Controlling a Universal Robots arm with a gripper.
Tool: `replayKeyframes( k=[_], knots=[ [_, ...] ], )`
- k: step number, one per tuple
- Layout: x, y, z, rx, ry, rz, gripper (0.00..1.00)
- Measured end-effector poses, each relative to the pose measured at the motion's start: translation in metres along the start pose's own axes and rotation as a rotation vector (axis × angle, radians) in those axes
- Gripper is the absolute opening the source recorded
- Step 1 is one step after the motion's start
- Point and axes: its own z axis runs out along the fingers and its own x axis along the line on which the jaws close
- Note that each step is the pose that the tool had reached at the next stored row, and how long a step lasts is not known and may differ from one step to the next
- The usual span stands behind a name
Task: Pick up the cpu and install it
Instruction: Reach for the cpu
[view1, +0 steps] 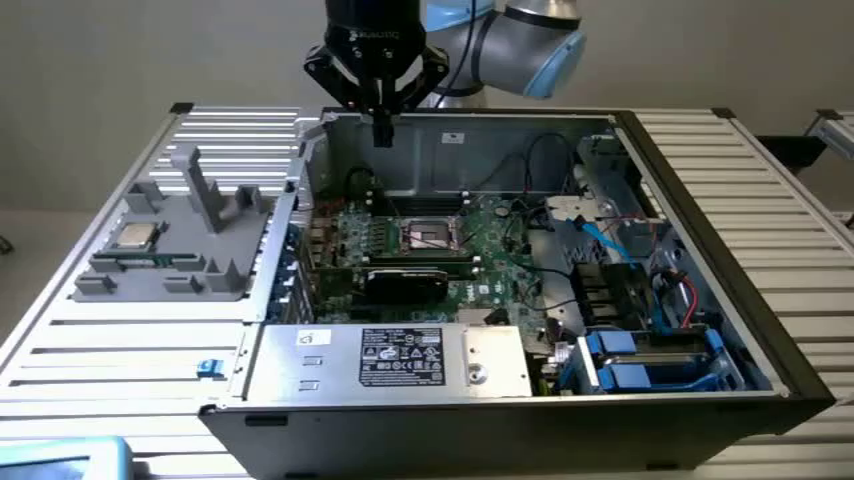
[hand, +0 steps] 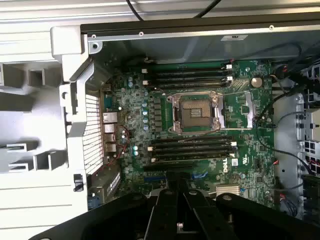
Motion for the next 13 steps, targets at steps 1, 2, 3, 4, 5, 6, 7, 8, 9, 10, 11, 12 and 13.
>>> replayKeyframes(
  k=[1,2,3,4,5,6,7,8,9,10,11,12,13],
  knots=[
    [0.0000,0.0000,0.0000,0.0000,0.0000,0.000,0.11],
    [0.0000,0.0000,0.0000,0.0001,0.0000,0.000,0.11],
    [0.0000,0.0000,0.0000,0.0000,0.0000,0.000,0.11],
    [0.0000,0.0000,0.0000,0.0000,0.0000,0.000,0.11],
    [0.0000,0.0000,0.0000,0.0000,0.0000,0.000,0.11],
    [0.0000,0.0000,0.0000,0.0001,0.0000,0.000,0.11],
    [0.0000,0.0000,0.0000,0.0000,0.0000,0.000,0.11],
    [0.0000,0.0000,0.0000,0.0001,0.0000,0.000,0.11],
    [0.0000,0.0000,0.0000,0.0000,0.0000,0.000,0.11],
    [0.0000,0.0000,0.0000,0.0000,0.0000,0.000,0.11],
    [0.0000,0.0000,0.0000,0.0001,0.0000,0.000,0.11],
    [0.0001,0.0000,0.0000,0.0000,0.0001,0.000,0.11],
    [0.0007,0.0000,-0.0001,0.0002,0.0003,0.000,0.11]
  ],
)
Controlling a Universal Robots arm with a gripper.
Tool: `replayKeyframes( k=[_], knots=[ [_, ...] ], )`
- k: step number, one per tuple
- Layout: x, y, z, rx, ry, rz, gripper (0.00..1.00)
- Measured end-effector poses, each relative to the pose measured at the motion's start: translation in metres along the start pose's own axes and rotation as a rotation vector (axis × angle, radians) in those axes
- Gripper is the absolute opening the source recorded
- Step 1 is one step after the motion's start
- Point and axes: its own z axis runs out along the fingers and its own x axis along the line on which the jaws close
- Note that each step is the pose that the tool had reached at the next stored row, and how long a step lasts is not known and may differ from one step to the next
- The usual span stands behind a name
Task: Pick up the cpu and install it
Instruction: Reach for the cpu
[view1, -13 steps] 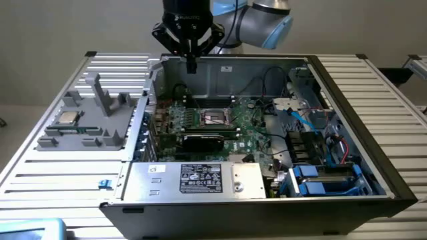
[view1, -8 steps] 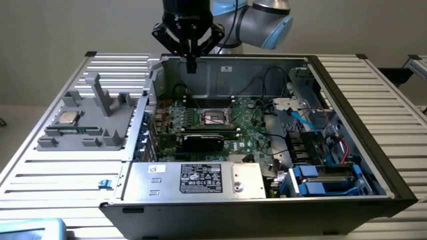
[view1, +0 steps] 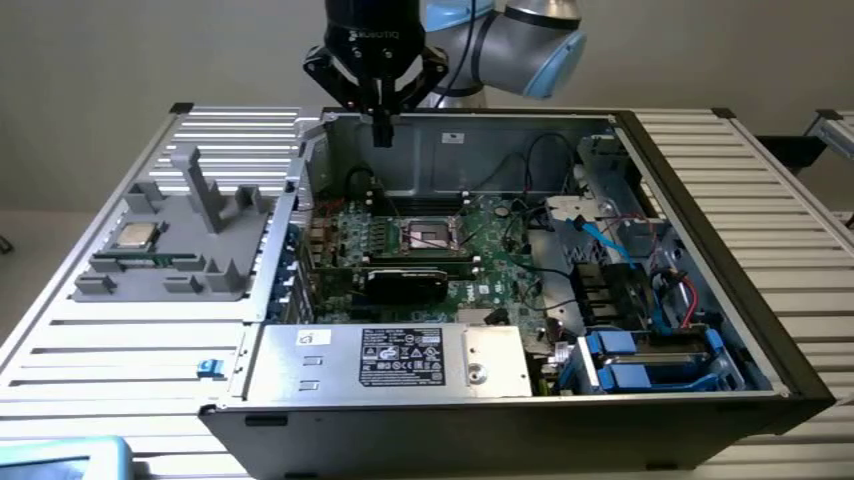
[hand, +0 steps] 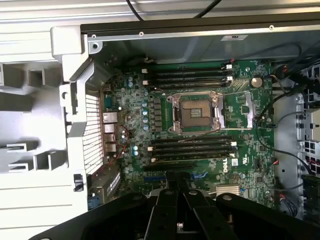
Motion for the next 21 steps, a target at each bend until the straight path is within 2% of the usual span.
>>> replayKeyframes(
  k=[5,7,12,21],
  knots=[
    [0.007,-0.0005,-0.0001,0.0000,-0.0001,0.000,0.11],
    [0.013,-0.0009,-0.0002,-0.0001,-0.0001,0.000,0.11],
    [0.031,-0.0022,-0.0006,-0.0001,0.0000,0.000,0.11],
    [0.072,-0.0051,-0.0015,-0.0002,-0.0001,0.000,0.11]
  ],
)
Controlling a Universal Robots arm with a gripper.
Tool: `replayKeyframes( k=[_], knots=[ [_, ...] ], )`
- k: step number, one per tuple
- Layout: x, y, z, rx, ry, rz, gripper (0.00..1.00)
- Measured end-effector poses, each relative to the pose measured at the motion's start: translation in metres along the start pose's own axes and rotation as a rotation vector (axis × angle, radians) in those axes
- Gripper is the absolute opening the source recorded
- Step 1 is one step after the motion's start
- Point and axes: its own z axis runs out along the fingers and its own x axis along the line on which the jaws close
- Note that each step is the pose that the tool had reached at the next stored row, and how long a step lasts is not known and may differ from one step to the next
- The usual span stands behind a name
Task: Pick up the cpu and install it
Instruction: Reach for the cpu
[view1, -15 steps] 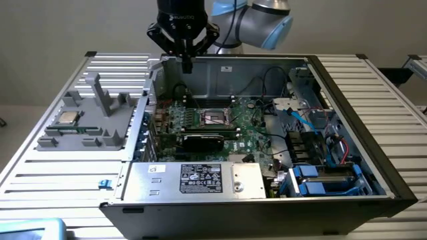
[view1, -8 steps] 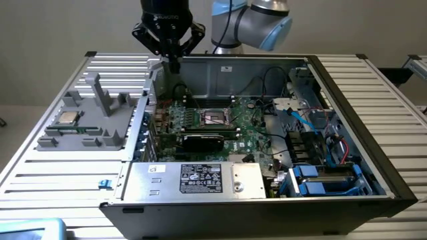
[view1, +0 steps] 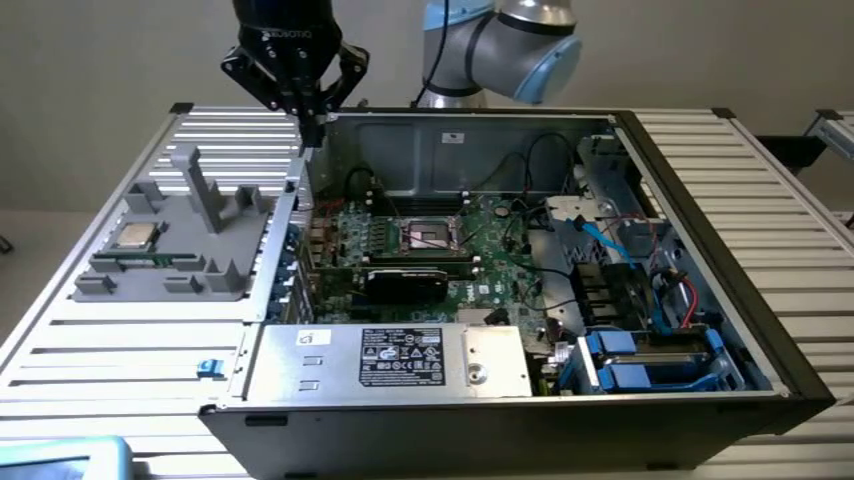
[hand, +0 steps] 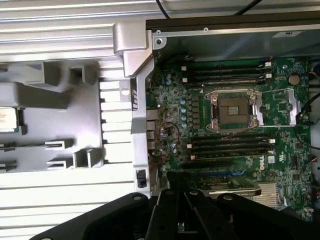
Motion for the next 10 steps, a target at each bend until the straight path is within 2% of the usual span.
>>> replayKeyframes(
  k=[10],
  knots=[
    [0.045,-0.0032,-0.0010,0.0000,0.0000,0.000,0.11]
  ],
)
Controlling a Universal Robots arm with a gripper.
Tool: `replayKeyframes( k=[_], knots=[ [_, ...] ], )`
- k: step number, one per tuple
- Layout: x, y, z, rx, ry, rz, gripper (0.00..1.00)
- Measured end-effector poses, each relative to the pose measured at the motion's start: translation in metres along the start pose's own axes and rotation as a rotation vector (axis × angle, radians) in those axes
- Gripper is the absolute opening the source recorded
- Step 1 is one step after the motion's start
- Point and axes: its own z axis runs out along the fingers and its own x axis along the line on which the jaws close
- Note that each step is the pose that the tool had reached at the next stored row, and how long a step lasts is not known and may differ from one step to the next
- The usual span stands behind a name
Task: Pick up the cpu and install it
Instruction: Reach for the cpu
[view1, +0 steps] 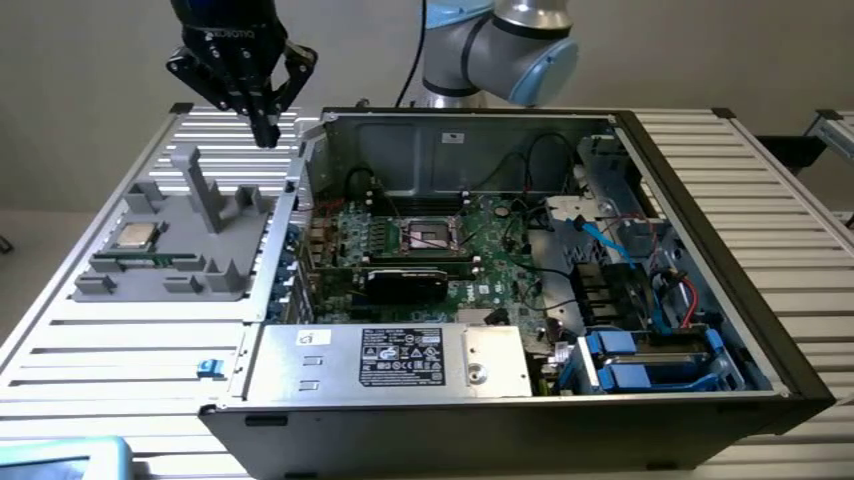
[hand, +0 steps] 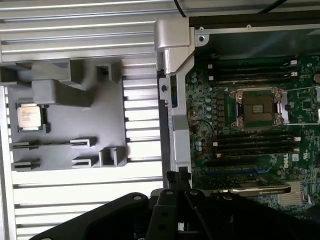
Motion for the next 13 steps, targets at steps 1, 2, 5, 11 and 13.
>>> replayKeyframes(
  k=[1,2,5,11,13],
  knots=[
    [0.004,-0.0003,-0.0001,0.0000,0.0001,0.000,0.11],
    [0.009,-0.0006,-0.0002,0.0000,0.0000,0.000,0.11],
    [0.021,-0.0015,-0.0005,-0.0001,0.0000,0.000,0.11],
    [0.049,-0.0034,-0.0009,0.0000,0.0000,0.000,0.11],
    [0.057,-0.0040,-0.0009,0.0000,0.0000,0.000,0.11]
  ],
)
